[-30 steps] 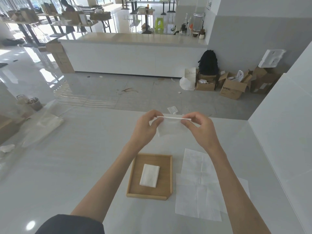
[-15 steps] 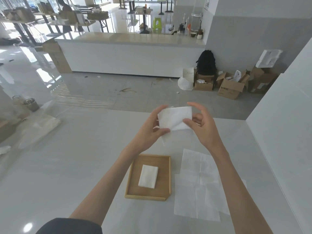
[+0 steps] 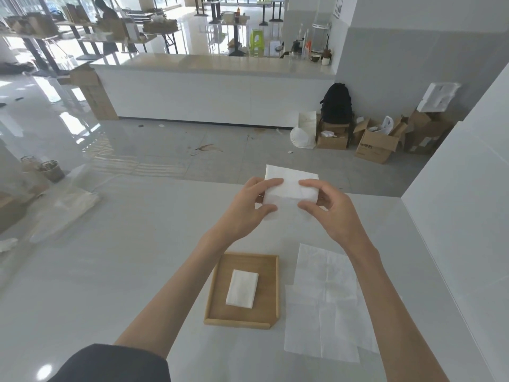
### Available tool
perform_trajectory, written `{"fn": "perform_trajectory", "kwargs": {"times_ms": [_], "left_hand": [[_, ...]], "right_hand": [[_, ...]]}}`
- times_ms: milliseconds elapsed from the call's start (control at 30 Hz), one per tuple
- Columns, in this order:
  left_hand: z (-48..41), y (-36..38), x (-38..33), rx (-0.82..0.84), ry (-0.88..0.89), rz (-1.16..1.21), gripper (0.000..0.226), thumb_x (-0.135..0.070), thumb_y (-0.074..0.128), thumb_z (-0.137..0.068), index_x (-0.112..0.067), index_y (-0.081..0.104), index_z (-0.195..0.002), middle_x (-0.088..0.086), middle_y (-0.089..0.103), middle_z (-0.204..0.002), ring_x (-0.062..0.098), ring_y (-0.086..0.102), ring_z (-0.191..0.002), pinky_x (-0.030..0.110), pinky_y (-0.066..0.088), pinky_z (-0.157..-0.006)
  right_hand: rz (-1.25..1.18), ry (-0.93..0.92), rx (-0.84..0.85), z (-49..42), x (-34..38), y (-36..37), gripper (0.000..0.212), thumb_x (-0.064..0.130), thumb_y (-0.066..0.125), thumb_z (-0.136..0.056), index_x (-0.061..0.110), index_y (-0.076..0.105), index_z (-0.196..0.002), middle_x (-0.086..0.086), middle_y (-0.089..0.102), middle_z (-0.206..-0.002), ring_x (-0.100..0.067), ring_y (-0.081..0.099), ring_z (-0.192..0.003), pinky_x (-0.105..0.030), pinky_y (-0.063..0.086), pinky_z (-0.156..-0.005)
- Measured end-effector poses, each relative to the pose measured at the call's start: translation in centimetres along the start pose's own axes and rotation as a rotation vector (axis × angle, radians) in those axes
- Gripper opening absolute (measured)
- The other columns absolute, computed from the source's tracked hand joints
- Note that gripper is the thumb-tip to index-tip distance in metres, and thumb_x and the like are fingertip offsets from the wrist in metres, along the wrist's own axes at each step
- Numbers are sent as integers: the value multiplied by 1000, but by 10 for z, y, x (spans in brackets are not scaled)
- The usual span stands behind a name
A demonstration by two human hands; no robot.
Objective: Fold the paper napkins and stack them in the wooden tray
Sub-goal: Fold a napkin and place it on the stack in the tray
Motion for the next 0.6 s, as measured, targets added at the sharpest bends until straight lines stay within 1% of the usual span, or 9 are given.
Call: {"fn": "perform_trajectory", "kwargs": {"times_ms": [67, 167, 200, 267, 333, 400, 433, 500, 600], "left_hand": [[-2, -3, -4, -66, 36, -81, 48, 3, 64, -91, -16, 59, -135, -6, 50, -106, 3, 56, -89, 7, 43, -86], [-2, -6, -8, -135, 74, -143, 42, 2, 63, -91, -16, 64, -129, -15, 48, -98, -2, 54, -82, 6, 42, -83], [-1, -6, -10, -149, 85, -149, 40, 1, 64, -91, -15, 65, -127, -15, 49, -98, -5, 54, -82, 5, 41, -83], [0, -7, -13, -186, 118, -175, 34, -1, 65, -91, -14, 67, -122, -8, 52, -96, -8, 54, -82, 6, 41, -83], [1, -9, -15, -249, 152, -216, 26, -3, 67, -91, -13, 69, -115, 3, 54, -96, 1, 54, -84, 15, 44, -86], [2, -11, -17, -318, 179, -239, 19, -4, 68, -91, -11, 70, -108, 7, 53, -96, 18, 56, -89, 23, 45, -87], [2, -12, -18, -348, 196, -246, 17, -3, 69, -90, -11, 71, -105, 5, 51, -97, 22, 55, -91, 24, 45, -88], [3, -13, -21, -391, 237, -265, 13, -3, 70, -89, -10, 72, -100, 1, 46, -101, 23, 52, -97, 22, 43, -91], [7, -13, -27, -450, 324, -294, 12, 0, 69, -89, -8, 73, -97, 2, 48, -106, 23, 50, -100, 15, 39, -91]], "right_hand": [[42, -18, -4, 0, 2, 1, 37, 11, 76, -89, 27, 68, -121, 17, 67, -116, -5, 64, -90, -12, 48, -84], [116, -47, -5, 0, 5, 0, 39, 10, 73, -91, 31, 65, -122, 21, 63, -118, -3, 62, -90, -10, 47, -83], [149, -57, -8, 0, 7, 0, 39, 9, 71, -92, 31, 64, -124, 21, 61, -118, -2, 62, -90, -8, 46, -83], [230, -86, -25, 0, 10, -1, 38, 7, 67, -94, 28, 62, -126, 14, 59, -118, -1, 60, -91, -5, 43, -82], [305, -153, -63, 0, 14, -1, 32, 7, 63, -97, 22, 63, -125, 4, 59, -118, -5, 58, -92, -6, 43, -83], [350, -240, -114, 1, 18, -2, 25, 5, 60, -98, 16, 67, -119, -1, 56, -114, -9, 54, -94, -7, 43, -86], [367, -275, -146, 1, 20, -3, 23, 4, 61, -97, 15, 69, -115, -1, 54, -111, -11, 52, -97, -8, 43, -86], [391, -322, -222, 1, 22, -6, 18, 7, 64, -96, 15, 74, -109, 1, 47, -107, -11, 50, -98, -12, 45, -85], [387, -344, -360, 5, 27, -12, 19, 8, 69, -93, 18, 77, -106, 0, 42, -104, 3, 47, -93, -10, 46, -78]]}}
Point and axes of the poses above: each hand's wrist, its own z-axis away from the middle knuckle, its own y-axis out of the palm, x = y × z, the point moved 5 cm from there along -z, towards the middle knuckle
